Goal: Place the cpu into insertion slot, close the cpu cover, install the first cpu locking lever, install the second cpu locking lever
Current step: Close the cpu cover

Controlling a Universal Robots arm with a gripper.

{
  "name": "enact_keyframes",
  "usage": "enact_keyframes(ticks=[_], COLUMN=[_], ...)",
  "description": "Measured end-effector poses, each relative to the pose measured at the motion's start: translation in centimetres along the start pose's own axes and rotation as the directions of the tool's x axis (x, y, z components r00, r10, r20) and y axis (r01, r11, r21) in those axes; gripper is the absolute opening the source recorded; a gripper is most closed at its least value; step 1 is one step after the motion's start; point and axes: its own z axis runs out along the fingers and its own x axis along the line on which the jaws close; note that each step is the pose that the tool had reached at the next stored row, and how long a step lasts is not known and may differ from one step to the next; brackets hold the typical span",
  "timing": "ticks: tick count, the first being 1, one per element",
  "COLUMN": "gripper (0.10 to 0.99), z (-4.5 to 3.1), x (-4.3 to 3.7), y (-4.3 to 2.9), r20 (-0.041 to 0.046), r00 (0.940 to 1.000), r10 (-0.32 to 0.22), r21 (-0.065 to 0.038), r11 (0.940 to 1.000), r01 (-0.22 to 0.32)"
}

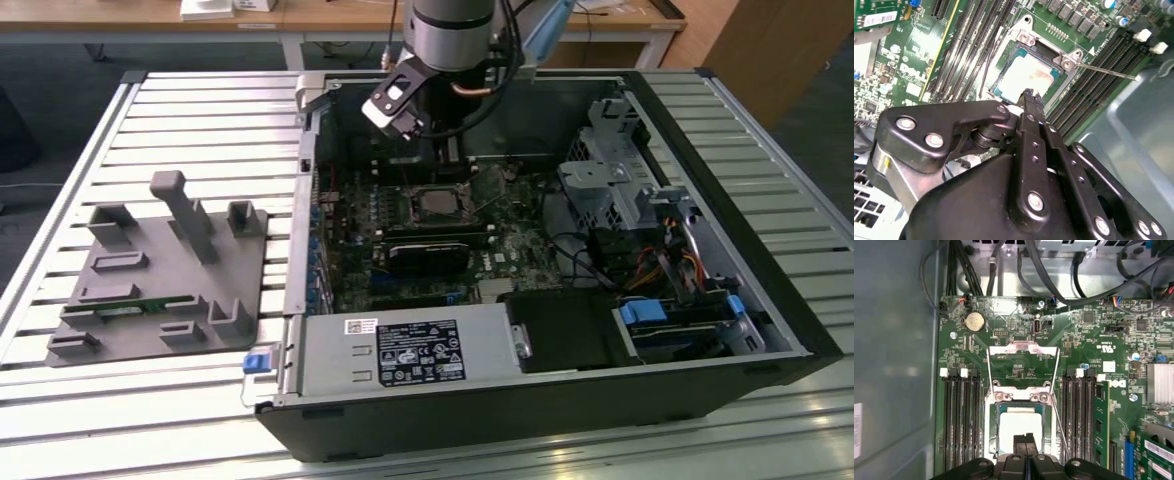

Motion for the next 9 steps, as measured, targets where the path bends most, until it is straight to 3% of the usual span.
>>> enact_keyframes(ticks=[6, 9], gripper=[0.110, 0.110], z=[-1.06, -1.07], x=[-0.01, -0.41], y=[0.05, 0.04], r20=[-0.0027, -0.0126], r00=[1.0000, 0.9999], r10=[0.000, 0.001], r21=[0.002, 0.002], r11=[1.0000, 1.0000], r01=[0.000, 0.000])
